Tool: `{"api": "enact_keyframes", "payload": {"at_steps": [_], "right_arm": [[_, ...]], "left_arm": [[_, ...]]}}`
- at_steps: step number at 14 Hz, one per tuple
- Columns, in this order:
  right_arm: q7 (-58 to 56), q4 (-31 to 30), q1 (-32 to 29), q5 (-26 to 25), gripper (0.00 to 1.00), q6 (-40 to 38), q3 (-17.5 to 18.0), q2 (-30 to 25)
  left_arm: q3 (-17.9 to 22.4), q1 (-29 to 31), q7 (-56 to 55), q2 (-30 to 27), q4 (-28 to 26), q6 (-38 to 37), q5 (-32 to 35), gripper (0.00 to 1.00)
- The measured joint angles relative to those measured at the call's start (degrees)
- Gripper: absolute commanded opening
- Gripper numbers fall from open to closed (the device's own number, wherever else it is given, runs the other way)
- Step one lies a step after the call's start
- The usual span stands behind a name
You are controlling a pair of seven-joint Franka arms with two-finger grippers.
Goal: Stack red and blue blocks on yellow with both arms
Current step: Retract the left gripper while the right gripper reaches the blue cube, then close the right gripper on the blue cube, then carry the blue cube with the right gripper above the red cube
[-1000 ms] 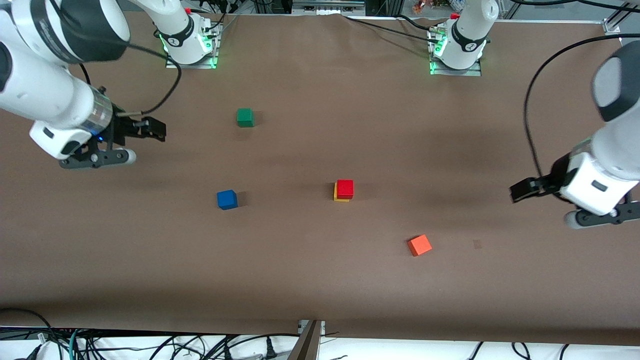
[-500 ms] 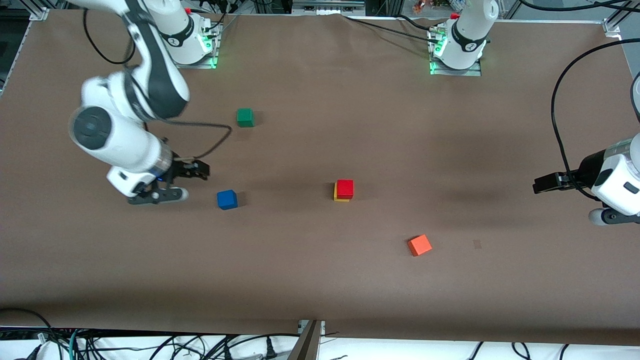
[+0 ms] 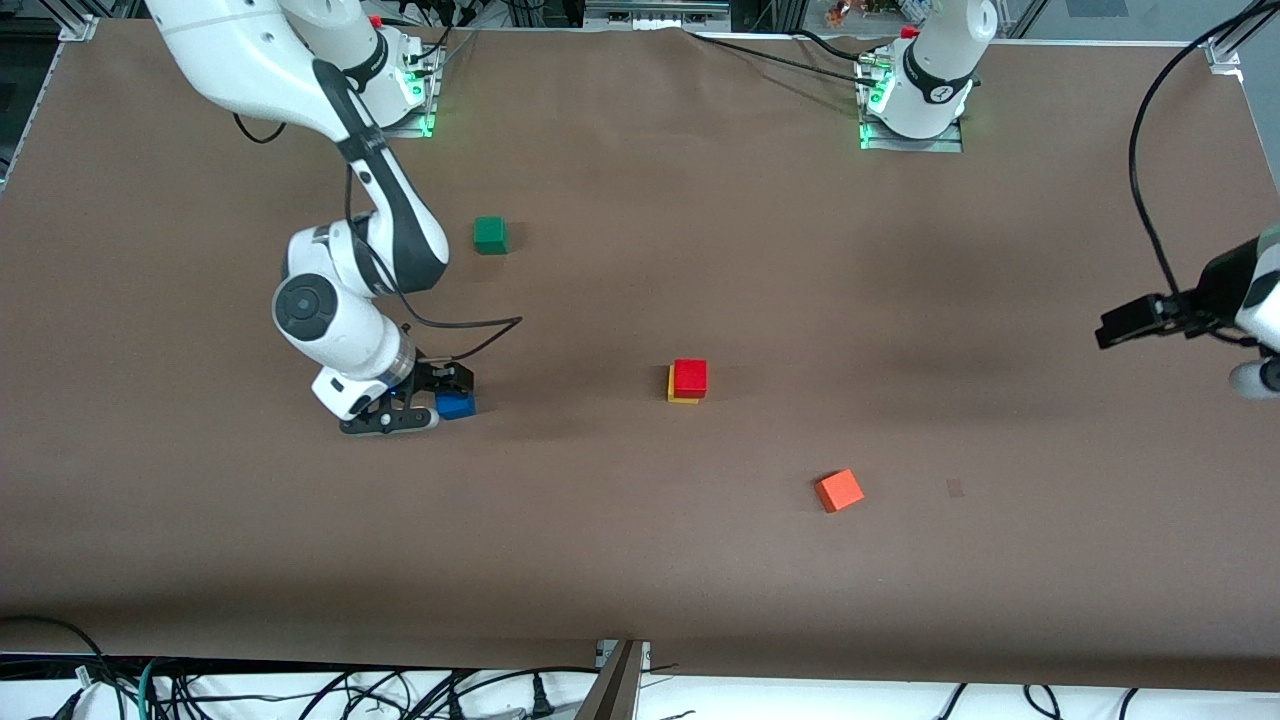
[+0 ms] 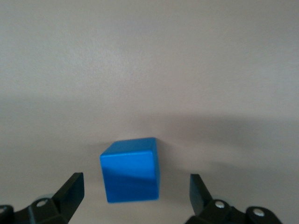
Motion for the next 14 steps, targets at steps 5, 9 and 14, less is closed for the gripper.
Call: {"api": "enact_keyframes", "payload": {"at_steps": [5,9,14], "right_arm": [[0.11,-0.04,0.87,0.67,0.66,2.25,0.15,1.99],[0.13,-0.02,0.92,0.68,0.43,2.50,0.27,2.35],[2.68,4.71,1.35,0.75,0.43,-3.77,1.48,1.87]], "left_arm": [[-0.01,-0.23,0.03,-1.79,-4.47,1.12,-0.09,1.00],[-0.42,-0.42,0.03,-1.78,-5.09,1.59,-0.10,1.00],[-0.47,-0.51,0.02,-1.78,-5.04,1.87,-0.10,1.00]]}}
